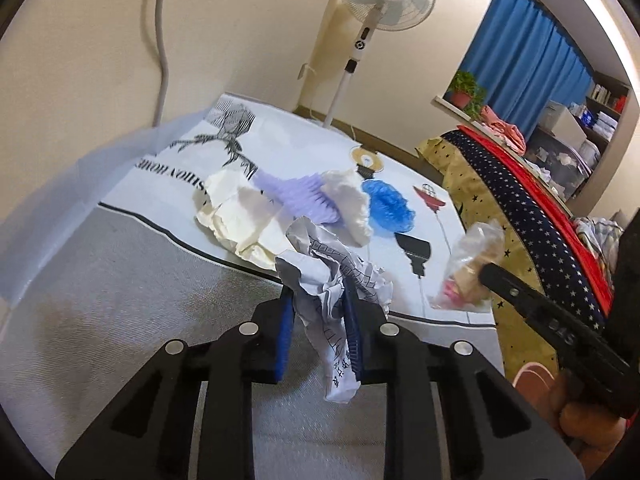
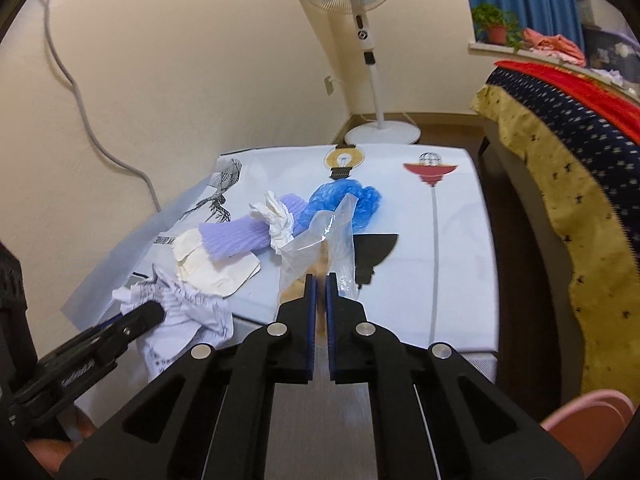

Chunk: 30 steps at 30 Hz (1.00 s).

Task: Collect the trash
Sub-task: 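Grasp the clear snack bag with the right tool while the left tool grasps crumpled white paper, then carry the clear bag and white paper over the pink bin and open both tools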

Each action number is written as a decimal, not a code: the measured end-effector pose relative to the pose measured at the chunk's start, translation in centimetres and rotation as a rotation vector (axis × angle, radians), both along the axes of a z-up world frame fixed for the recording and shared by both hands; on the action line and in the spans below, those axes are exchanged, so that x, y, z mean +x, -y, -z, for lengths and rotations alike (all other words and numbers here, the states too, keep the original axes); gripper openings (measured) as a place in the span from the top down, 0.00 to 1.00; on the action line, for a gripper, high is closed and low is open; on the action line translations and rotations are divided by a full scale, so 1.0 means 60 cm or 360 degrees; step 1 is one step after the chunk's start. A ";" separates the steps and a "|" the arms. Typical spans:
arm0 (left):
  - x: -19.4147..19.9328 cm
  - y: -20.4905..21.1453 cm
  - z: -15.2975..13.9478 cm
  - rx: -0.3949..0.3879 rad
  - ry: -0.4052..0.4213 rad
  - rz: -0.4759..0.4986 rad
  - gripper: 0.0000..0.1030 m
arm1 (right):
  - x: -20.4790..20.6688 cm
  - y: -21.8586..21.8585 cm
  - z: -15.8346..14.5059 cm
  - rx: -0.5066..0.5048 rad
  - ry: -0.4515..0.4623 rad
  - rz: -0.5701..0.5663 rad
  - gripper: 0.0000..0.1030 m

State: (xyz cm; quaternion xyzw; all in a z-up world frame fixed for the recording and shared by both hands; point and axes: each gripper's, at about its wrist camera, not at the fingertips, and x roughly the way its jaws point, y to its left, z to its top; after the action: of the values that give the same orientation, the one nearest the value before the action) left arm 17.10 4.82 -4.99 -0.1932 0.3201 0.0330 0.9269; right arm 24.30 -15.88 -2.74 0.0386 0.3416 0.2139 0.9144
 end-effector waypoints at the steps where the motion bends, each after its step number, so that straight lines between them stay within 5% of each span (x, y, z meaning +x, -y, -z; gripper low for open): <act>1: -0.006 0.003 -0.005 0.0011 0.0008 0.0007 0.78 | -0.017 0.008 -0.009 0.0002 0.0013 0.0016 0.95; 30: -0.168 0.108 -0.107 0.0221 0.0191 0.0227 0.78 | -0.301 0.179 -0.115 0.0005 0.0191 0.0461 0.95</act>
State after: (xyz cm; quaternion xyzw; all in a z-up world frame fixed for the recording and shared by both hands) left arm 7.03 -1.64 1.41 -0.1070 0.2739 -0.0226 0.9555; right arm 6.23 -26.59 4.15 0.0759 0.2769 0.0822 0.9544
